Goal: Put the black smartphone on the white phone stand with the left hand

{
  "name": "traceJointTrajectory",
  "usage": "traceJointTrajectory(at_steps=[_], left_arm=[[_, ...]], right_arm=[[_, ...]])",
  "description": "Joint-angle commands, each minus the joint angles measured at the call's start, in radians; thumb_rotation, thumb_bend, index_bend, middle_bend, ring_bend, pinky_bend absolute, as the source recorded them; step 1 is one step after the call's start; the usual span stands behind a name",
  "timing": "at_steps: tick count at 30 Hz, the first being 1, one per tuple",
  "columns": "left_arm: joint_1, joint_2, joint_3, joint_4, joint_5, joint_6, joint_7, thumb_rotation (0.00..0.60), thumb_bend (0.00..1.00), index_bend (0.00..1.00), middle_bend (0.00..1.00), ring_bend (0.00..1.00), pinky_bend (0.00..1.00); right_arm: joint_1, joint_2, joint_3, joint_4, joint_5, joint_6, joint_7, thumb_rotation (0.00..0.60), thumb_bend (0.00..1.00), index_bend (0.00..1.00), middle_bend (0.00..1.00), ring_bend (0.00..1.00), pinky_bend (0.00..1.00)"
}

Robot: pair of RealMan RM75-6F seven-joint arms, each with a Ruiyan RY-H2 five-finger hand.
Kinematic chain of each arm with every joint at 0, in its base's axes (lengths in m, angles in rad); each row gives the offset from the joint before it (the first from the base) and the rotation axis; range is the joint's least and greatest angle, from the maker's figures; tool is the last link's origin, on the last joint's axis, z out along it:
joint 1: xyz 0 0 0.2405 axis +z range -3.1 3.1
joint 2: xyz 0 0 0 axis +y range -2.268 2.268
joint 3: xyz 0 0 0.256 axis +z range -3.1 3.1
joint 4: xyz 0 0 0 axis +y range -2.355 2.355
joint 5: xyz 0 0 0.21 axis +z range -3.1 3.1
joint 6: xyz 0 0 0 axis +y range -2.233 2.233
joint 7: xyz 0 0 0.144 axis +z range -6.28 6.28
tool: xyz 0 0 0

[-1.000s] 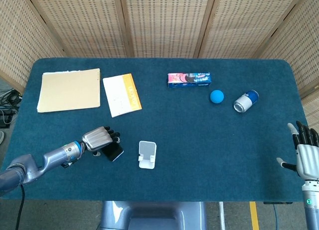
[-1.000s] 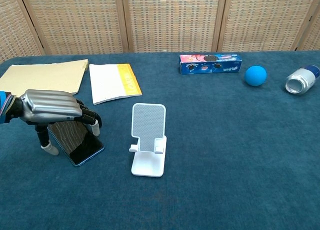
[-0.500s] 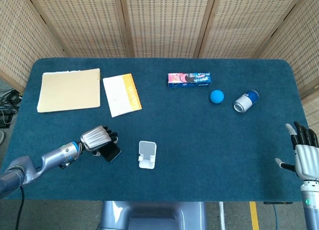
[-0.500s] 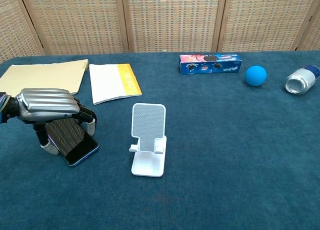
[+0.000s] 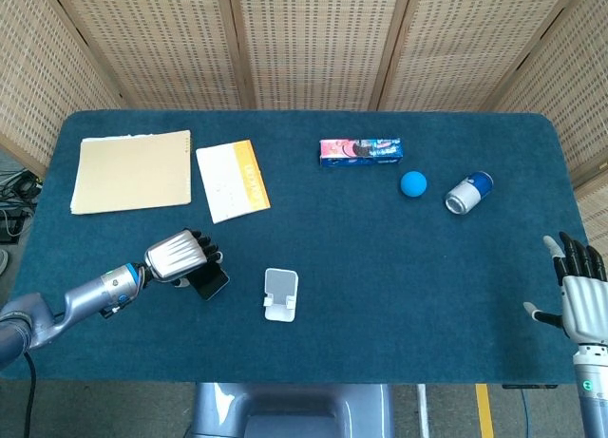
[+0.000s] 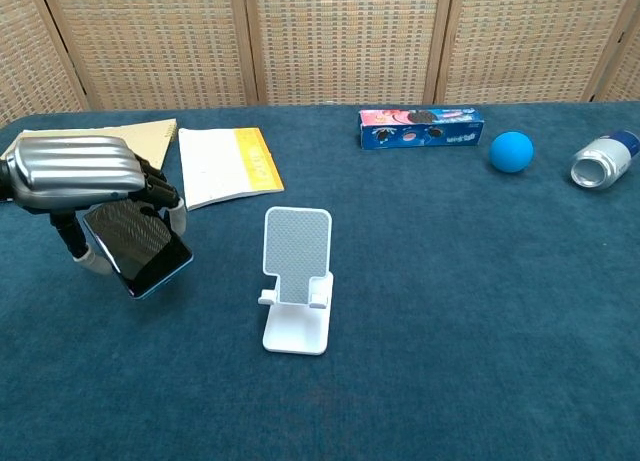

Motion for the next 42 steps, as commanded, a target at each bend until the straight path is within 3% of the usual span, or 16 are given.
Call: traceJointTrajectory(at_steps=[1,7,10,13,16,22,33,42], left_arm=[[-0.014,0.044,-0.024,-0.044,0.016,0.051,0.059,0.6,0.0,0.58,0.48,0.49,0.45],[-0.046,0.127,-0.071,-0.136,0.048,0.124,0.204,0.6,0.0,0.59,0.49,0.5,0.46],[-0.091,0.184,-0.112,-0.197,0.097,0.159,0.34,0.6,0.0,0.6,0.49,0.5,0.46],[-0.168,0.223,-0.141,-0.255,0.173,0.124,0.493,0.6,0.0,0.6,0.49,0.5,0.46],[-0.221,0.224,-0.158,-0.292,0.205,0.062,0.562,0.6,0.0,0.6,0.49,0.5,0.46],[-0.291,0.188,-0.181,-0.31,0.234,-0.02,0.623,0.6,0.0,0.6,0.49,0.5,0.44],[-0.355,0.156,-0.158,-0.315,0.289,-0.093,0.664,0.6,0.0,0.6,0.49,0.5,0.42],[-0.382,0.197,-0.161,-0.458,0.281,-0.216,0.774,0.6,0.0,0.6,0.49,0.5,0.42]], right_arm=[[0.0,0.001,0.0,-0.001,0.0,-0.002,0.002,0.6,0.0,0.0,0.0,0.0,0.0],[0.001,0.003,-0.001,-0.003,-0.001,-0.004,0.006,0.6,0.0,0.0,0.0,0.0,0.0],[0.001,0.005,-0.002,-0.006,-0.003,-0.004,0.009,0.6,0.0,0.0,0.0,0.0,0.0],[0.0,0.008,-0.003,-0.009,-0.004,-0.004,0.014,0.6,0.0,0.0,0.0,0.0,0.0],[0.0,0.009,-0.002,-0.009,-0.003,-0.005,0.024,0.6,0.0,0.0,0.0,0.0,0.0],[-0.001,0.01,-0.001,0.0,0.001,-0.008,0.035,0.6,0.0,0.0,0.0,0.0,0.0],[0.0,0.009,-0.007,0.006,0.001,-0.019,0.041,0.6,0.0,0.0,0.0,0.0,0.0],[0.0,0.013,-0.009,0.0,-0.003,-0.021,0.046,0.6,0.0,0.0,0.0,0.0,0.0]])
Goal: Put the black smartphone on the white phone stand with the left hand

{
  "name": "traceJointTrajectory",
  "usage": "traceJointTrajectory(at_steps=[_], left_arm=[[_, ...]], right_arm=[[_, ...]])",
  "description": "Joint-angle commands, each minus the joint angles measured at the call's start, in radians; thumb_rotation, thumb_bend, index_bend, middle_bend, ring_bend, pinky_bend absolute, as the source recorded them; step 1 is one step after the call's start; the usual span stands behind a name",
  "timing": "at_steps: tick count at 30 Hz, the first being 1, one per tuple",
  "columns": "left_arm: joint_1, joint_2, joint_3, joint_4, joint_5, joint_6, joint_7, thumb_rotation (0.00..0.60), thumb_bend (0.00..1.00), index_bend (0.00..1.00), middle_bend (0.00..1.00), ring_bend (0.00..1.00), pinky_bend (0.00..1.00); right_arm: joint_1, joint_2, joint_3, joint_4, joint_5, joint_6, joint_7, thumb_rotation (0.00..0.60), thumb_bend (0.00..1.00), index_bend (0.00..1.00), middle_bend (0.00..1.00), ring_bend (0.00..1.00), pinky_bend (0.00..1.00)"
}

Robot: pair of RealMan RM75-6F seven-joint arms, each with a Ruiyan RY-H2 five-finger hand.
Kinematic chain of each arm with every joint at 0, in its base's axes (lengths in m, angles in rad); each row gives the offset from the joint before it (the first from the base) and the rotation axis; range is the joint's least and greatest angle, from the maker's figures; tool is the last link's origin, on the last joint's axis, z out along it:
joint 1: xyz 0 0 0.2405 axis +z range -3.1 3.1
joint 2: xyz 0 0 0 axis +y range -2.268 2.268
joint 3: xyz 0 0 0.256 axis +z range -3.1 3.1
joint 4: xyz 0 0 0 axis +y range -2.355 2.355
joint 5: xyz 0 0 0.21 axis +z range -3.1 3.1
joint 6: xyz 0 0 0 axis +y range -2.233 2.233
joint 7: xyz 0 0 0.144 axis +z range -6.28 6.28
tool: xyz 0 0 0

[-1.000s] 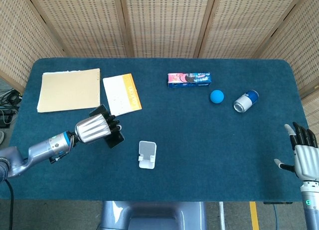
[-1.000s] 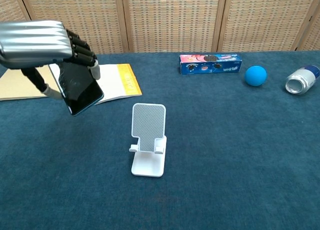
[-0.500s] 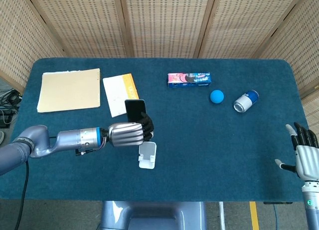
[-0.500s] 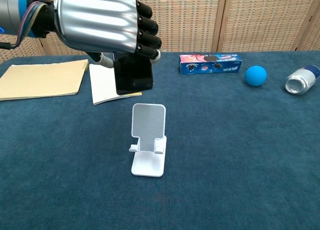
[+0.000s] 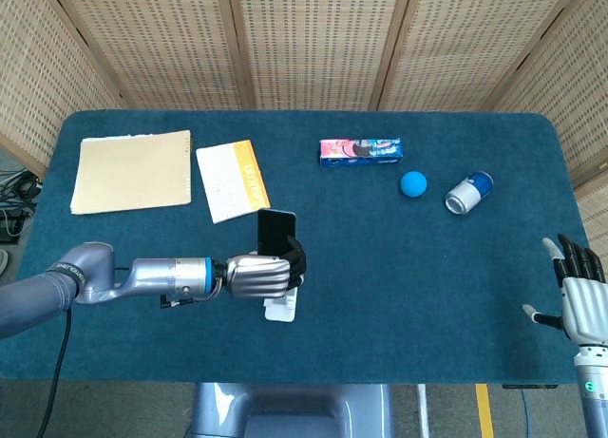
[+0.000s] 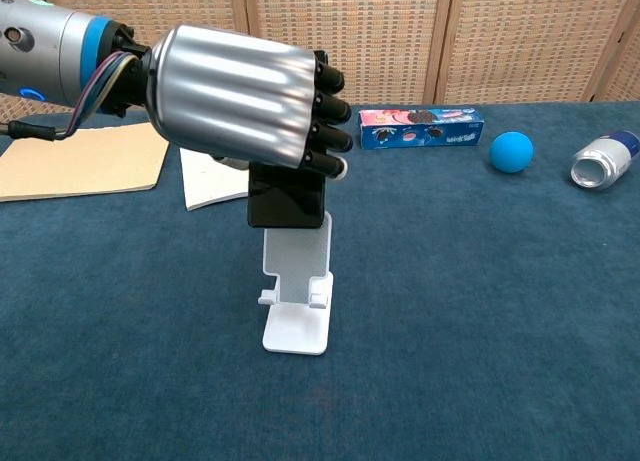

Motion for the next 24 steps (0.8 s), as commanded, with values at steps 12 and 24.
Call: traceJointTrajectory(at_steps=[12,24], left_arm=[[0.089,-0.033,-0.054,-0.171,-0.107,-0.18,0.35,0.6,0.0,0.6,0.49,0.5,0.42],[0.138,-0.094,-0.065,-0.17,-0.142,-0.191,0.438,0.6,0.0,0.6,0.49,0.5,0.42]], right_arm=[[-0.009,0.025,-0.006,-0.019,-0.026,0.015,0.05,0.6,0.0,0.0,0.0,0.0,0.0],[-0.016,0.043,-0.006,-0.026,-0.033,0.023,0.086,0.6,0.0,0.0,0.0,0.0,0.0]])
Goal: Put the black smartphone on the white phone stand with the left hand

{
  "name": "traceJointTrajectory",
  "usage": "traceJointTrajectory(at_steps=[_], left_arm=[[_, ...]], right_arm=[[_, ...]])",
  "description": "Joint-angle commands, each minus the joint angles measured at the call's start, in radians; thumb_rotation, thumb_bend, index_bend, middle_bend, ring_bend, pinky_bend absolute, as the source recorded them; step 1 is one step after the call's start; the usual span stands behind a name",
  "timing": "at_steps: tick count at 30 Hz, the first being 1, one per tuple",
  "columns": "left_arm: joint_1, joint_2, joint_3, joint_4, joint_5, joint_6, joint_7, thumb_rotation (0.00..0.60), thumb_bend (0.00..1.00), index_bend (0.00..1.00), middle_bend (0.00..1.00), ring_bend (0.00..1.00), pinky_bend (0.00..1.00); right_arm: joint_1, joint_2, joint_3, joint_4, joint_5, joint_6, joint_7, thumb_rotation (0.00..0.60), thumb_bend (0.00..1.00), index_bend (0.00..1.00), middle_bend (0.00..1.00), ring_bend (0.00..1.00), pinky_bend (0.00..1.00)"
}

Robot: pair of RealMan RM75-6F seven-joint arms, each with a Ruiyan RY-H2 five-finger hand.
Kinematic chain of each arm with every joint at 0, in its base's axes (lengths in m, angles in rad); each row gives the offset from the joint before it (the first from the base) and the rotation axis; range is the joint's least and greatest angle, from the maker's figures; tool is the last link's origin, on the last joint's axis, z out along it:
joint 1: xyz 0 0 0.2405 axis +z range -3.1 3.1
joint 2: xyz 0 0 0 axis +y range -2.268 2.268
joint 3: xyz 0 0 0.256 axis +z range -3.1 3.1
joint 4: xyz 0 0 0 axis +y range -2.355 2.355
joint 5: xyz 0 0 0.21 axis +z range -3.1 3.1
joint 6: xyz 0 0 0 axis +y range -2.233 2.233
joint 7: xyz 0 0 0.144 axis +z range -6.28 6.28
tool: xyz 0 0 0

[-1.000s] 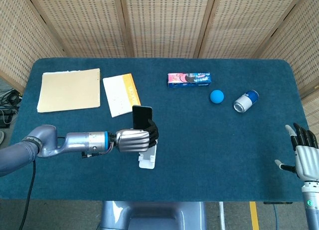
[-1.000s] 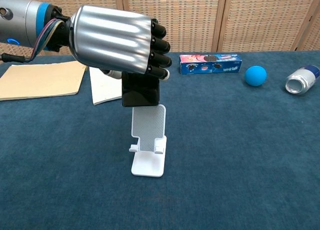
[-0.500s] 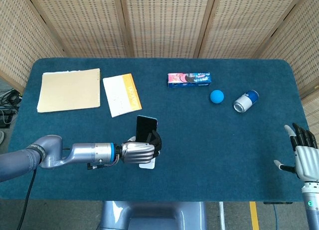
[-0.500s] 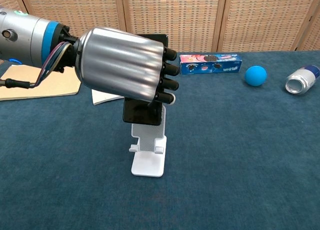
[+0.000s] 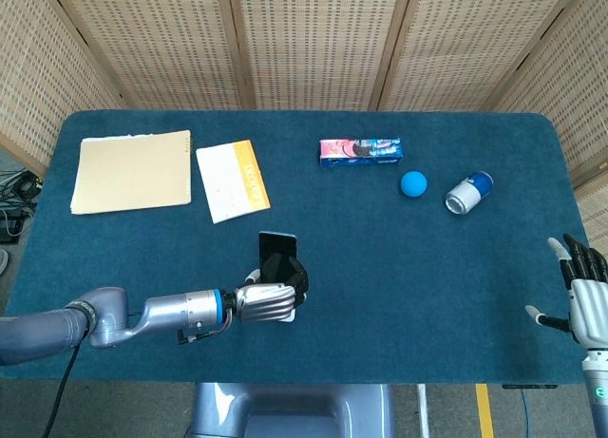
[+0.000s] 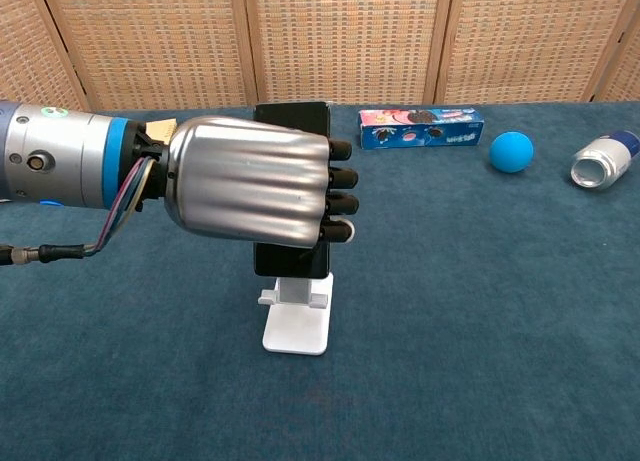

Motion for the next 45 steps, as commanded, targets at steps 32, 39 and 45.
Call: traceJointTrajectory(at_steps=[32,39,45], left_arm=[[0.024,0.049,0.019,-0.104,-0.028,-0.067,0.048,0.6,0.0,0.0,0.0,0.0,0.0],[0.088,0.161,0.0,-0.19,-0.044,0.071,0.009,0.6,0.0,0.0,0.0,0.0,0.0],[0.277,0.251,-0.029,-0.252,-0.196,0.326,-0.108,0.6,0.0,0.0,0.0,0.0,0.0]], right_arm=[[0.002,0.006,-0.005,-0.01,0.004,-0.013,-0.003,0.6,0.0,0.0,0.0,0.0,0.0],[0.001,0.008,-0.009,-0.016,-0.002,-0.012,-0.004,0.6,0.0,0.0,0.0,0.0,0.0],[0.002,0.005,-0.014,-0.024,-0.011,-0.01,-0.017,0.6,0.0,0.0,0.0,0.0,0.0]])
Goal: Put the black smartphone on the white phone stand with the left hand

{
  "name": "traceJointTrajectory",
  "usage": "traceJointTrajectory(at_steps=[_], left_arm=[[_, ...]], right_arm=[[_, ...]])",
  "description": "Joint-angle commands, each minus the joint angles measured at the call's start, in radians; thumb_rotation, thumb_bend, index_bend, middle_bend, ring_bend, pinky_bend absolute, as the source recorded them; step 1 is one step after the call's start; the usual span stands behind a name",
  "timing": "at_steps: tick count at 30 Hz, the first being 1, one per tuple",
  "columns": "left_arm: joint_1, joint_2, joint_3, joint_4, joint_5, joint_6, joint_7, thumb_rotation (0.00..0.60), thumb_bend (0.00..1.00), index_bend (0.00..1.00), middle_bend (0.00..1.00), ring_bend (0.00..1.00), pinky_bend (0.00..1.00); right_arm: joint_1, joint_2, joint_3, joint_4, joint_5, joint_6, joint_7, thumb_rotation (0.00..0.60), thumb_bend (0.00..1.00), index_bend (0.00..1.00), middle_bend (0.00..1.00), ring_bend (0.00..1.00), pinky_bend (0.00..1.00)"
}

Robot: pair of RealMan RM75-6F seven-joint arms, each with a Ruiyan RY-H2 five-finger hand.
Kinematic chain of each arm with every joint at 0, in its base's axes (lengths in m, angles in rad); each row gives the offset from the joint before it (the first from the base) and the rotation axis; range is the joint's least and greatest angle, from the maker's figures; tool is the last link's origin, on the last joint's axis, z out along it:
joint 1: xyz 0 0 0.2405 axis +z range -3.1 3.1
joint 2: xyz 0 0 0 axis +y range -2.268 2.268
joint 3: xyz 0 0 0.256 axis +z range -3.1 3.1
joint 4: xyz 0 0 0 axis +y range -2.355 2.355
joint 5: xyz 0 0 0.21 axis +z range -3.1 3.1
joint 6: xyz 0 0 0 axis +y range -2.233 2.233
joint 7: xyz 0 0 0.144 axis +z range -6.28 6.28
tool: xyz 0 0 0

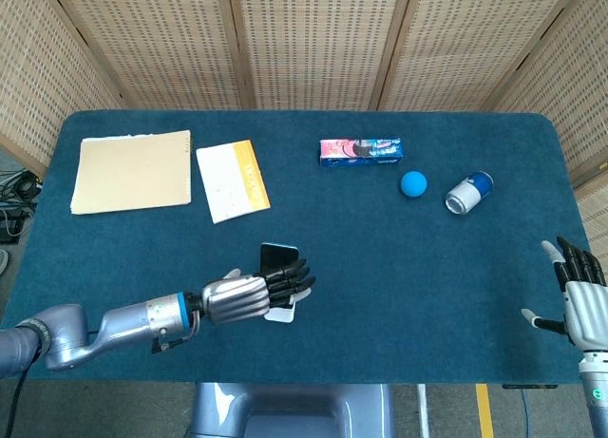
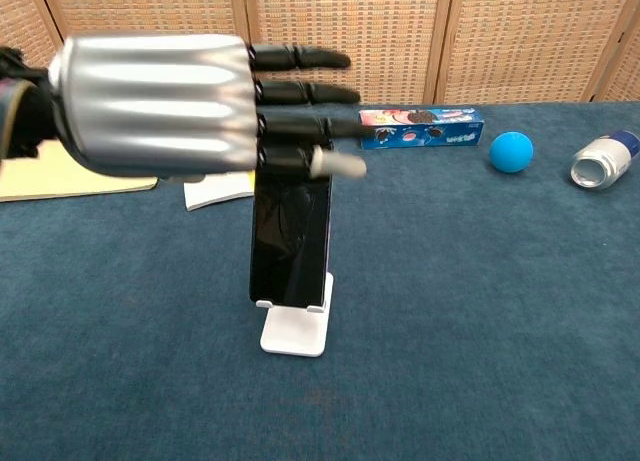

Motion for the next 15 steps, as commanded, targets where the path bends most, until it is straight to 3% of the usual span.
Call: traceJointTrajectory(at_steps=[1,4,8,10,15], left_arm=[[0.152,0.053,-0.024,-0.048,-0.15,0.17,-0.122,0.6,0.0,0.0,0.0,0.0,0.0],[0.276,0.033,-0.035,-0.068,-0.327,0.273,-0.258,0.6,0.0,0.0,0.0,0.0,0.0],[0.383,0.0,-0.04,-0.087,-0.444,0.373,-0.304,0.6,0.0,0.0,0.0,0.0,0.0],[0.499,-0.031,-0.024,-0.132,-0.573,0.456,-0.359,0.6,0.0,0.0,0.0,0.0,0.0],[0.609,-0.05,0.001,-0.154,-0.631,0.527,-0.46,0.6,0.0,0.0,0.0,0.0,0.0]], right_arm=[[0.001,-0.001,-0.002,-0.004,-0.003,0.001,-0.006,0.6,0.0,0.0,0.0,0.0,0.0],[0.001,-0.005,-0.007,-0.008,-0.009,0.002,-0.02,0.6,0.0,0.0,0.0,0.0,0.0],[0.001,-0.008,-0.009,-0.01,-0.01,0.004,-0.032,0.6,0.0,0.0,0.0,0.0,0.0],[-0.001,-0.011,-0.008,-0.008,-0.006,0.005,-0.038,0.6,0.0,0.0,0.0,0.0,0.0],[0.001,-0.016,-0.002,-0.003,0.007,0.002,-0.048,0.6,0.0,0.0,0.0,0.0,0.0]])
